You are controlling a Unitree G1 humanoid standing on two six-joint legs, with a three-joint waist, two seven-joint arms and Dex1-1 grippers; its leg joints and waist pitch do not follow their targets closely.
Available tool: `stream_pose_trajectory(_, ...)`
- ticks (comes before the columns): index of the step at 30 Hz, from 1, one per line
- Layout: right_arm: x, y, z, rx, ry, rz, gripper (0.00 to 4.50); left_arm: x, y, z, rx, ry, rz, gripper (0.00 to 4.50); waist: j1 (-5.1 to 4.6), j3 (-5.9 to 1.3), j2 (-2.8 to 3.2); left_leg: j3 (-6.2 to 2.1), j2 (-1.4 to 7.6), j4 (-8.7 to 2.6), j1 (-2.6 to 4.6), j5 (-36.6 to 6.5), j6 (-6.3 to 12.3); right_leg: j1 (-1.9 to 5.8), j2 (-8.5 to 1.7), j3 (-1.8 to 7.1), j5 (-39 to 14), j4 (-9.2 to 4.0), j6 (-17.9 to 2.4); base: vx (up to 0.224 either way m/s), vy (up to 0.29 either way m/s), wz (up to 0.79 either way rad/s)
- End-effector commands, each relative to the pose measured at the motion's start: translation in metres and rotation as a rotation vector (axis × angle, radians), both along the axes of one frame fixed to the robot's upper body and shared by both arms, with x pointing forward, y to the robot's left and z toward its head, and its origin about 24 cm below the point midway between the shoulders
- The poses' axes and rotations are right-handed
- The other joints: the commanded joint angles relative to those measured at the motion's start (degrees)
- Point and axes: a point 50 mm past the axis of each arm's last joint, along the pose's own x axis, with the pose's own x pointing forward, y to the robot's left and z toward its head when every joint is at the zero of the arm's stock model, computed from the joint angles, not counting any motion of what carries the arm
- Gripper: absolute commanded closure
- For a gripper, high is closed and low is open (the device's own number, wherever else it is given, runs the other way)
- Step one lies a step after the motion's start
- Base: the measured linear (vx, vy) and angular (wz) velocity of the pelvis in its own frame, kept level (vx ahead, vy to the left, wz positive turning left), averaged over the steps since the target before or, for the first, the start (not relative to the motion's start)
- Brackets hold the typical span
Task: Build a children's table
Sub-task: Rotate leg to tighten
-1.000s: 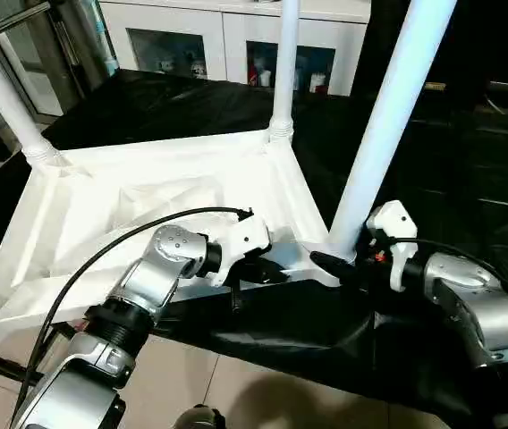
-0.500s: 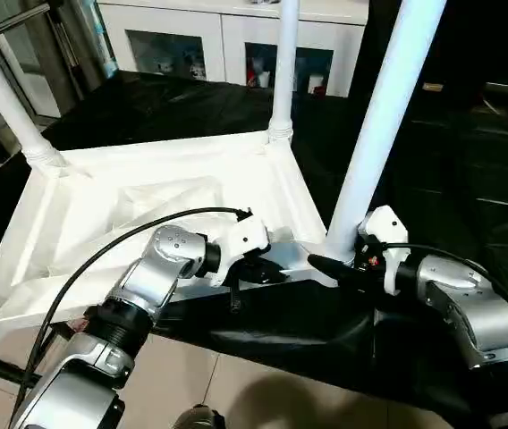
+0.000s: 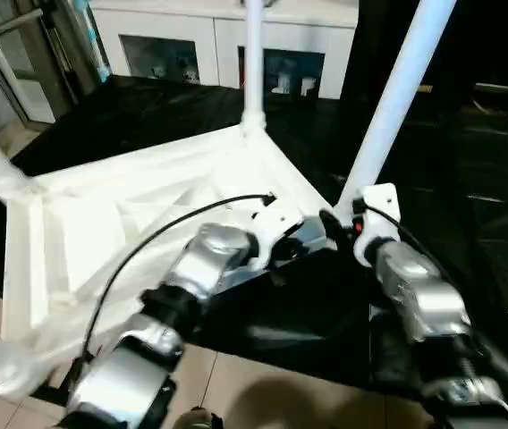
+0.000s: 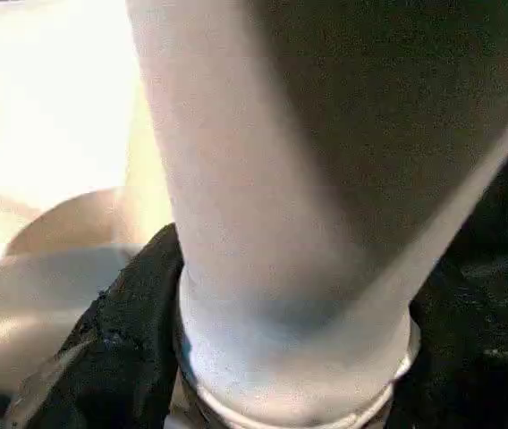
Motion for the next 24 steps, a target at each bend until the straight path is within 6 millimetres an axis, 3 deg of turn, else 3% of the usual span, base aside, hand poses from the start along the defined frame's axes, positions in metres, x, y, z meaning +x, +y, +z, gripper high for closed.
stream_pose_trajectory(1,-0.008,0.032,-0.02,0.073,0.095,0.094,1.05,0.008,-0.014,0.022,-0.09,-0.093,0.062,4.5,0.06,-4.65,-1.12,-0.98,2.2,-3.48,1.05,-9.4,1.27,2.7,-4.39,1.71,-7.8,-4.56,-11.9,0.0,0.0,0.0)
stream_pose_trajectory(5,-0.003,0.034,-0.014,0.039,0.059,0.111,0.85,0.004,-0.021,0.026,-0.138,-0.108,-0.019,4.5,-0.18,-4.78,-1.09,-1.04,2.22,-3.39,0.92,-8.3,2.54,2.88,-4.4,1.6,-4.7,-4.27,-12.4,0.0,0.0,0.0)
stream_pose_trajectory(9,-0.002,0.028,-0.009,0.038,0.041,0.143,0.85,0.003,-0.015,0.027,-0.136,-0.122,-0.075,4.5,-0.33,-4.83,-0.9,-1.03,2.23,-3.34,0.92,-8.2,3.05,2.99,-4.3,1.57,-3.9,-4.21,-12.8,0.0,0.0,0.0)
stream_pose_trajectory(13,-0.006,0.007,-0.003,-0.016,0.009,0.234,0.85,0.001,0.0,0.024,-0.116,-0.122,-0.144,4.5,-0.17,-4.8,-1.14,-0.92,2.29,-3.15,0.85,-7.5,3.96,3.06,-4.32,1.63,-2.3,-4.05,-13.2,0.0,0.0,0.0)
stream_pose_trajectory(15,-0.009,0.0,0.0,-0.032,-0.007,0.267,0.85,-0.001,0.005,0.024,-0.116,-0.123,-0.179,4.5,-0.13,-4.73,-1.54,-0.86,2.35,-3.22,0.96,-7.8,4.19,3.02,-4.38,1.57,-3.5,-4.2,-13.3,0.0,0.0,0.0)
stream_pose_trajectory(24,-0.031,-0.027,0.019,-0.103,-0.046,0.555,0.85,-0.016,0.03,0.022,-0.123,-0.097,-0.377,4.5,1.07,-4.46,-1.39,-0.92,2.98,-3.41,1.24,-10.7,3.69,2.51,-4.56,1.72,-9.7,-4.46,-12.3,0.0,0.0,0.0)
